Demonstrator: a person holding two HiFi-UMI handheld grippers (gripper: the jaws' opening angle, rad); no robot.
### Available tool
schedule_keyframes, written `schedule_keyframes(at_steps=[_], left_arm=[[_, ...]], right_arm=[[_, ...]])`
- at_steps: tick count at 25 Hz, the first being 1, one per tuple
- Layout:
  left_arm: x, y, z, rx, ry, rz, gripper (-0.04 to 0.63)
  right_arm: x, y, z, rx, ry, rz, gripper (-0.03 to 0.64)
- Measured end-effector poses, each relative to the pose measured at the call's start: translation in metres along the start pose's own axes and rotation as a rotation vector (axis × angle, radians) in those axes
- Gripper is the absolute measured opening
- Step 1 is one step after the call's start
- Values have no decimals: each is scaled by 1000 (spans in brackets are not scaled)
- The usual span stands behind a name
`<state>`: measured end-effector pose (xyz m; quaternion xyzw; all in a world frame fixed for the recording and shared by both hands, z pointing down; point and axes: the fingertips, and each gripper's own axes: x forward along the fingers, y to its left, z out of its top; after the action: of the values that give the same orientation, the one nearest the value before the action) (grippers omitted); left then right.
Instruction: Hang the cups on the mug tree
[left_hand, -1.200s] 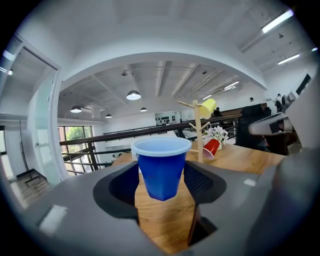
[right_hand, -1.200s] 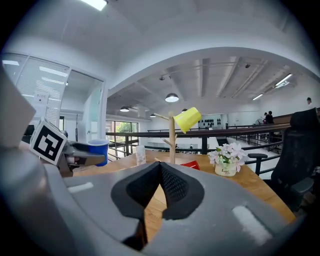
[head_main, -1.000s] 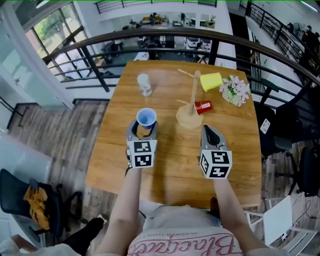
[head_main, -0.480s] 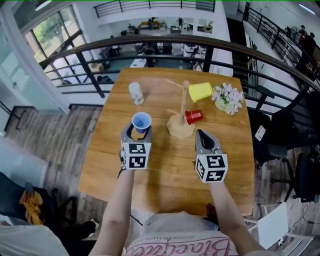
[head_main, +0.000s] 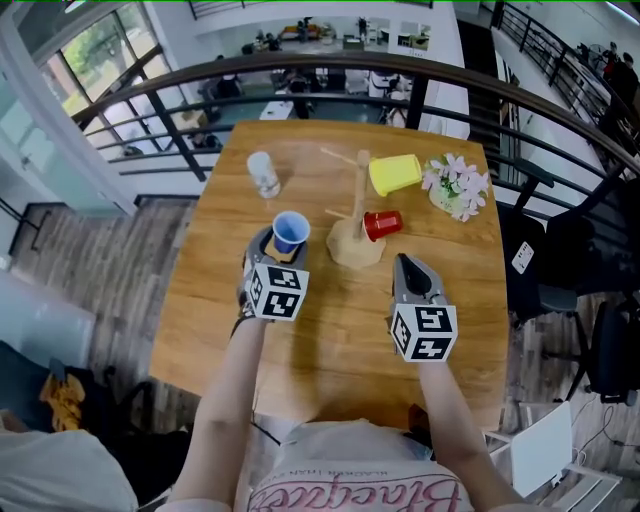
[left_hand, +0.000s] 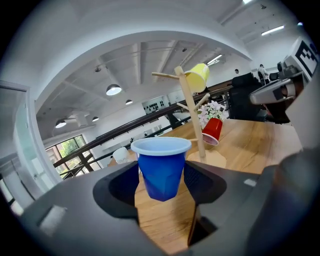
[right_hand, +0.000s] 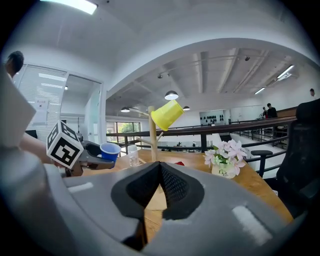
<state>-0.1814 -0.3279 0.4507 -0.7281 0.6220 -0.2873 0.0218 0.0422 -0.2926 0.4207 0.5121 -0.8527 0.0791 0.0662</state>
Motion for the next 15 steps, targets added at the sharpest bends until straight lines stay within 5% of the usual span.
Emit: schedule_keyframes(at_steps=[9, 15], left_arm=[[45, -17, -10, 84, 96, -56, 295], [69, -20, -10, 213, 150, -61, 296]], right_arm=[[6, -1, -24, 15, 62, 14, 2], [7, -5, -33, 31, 86, 7, 2]])
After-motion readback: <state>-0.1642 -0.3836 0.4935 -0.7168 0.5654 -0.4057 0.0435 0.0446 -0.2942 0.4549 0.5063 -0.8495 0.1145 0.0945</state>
